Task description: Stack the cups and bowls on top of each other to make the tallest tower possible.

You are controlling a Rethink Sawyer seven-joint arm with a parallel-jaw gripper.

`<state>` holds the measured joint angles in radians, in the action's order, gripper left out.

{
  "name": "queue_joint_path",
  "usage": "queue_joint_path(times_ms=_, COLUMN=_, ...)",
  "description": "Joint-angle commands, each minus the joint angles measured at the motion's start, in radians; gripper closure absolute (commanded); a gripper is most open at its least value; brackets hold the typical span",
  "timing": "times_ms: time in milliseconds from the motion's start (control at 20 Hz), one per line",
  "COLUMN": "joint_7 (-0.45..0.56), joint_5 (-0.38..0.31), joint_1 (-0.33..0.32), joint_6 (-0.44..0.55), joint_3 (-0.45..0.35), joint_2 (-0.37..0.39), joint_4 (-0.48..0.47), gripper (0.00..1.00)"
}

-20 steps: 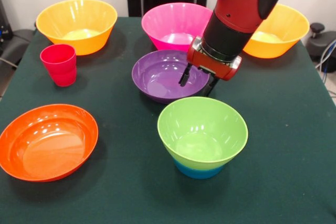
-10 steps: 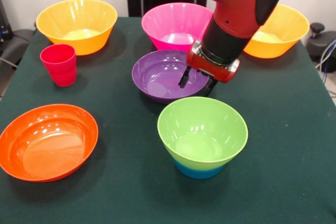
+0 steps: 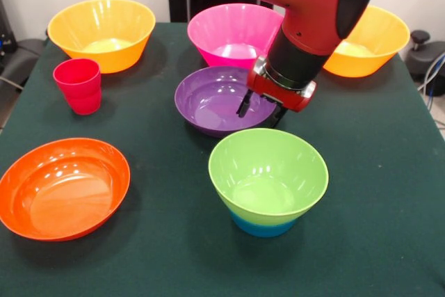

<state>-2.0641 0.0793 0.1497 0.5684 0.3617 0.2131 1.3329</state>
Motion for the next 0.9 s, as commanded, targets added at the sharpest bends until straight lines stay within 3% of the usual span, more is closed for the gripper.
queue_joint_path(times_ms=50, joint_7=-0.105, joint_5=0.017, joint_1=0.007, joint_6=0.027, joint_3=-0.134, joint_2=-0.019, joint_4=0.029, gripper=0.00)
queue_joint_path(times_ms=150, joint_7=-0.106, joint_5=0.019, joint_1=0.007, joint_6=0.030, joint_3=-0.134, joint_2=-0.019, joint_4=0.027, gripper=0.00)
queue_joint_path(times_ms=200, joint_7=-0.108, joint_5=0.020, joint_1=0.008, joint_6=0.032, joint_3=-0.134, joint_2=-0.019, joint_4=0.026, gripper=1.00)
queue_joint_path(times_ms=900, joint_7=-0.116, joint_5=0.025, joint_1=0.020, joint_6=0.074, joint_3=-0.119, joint_2=-0.030, joint_4=-0.027, gripper=1.00)
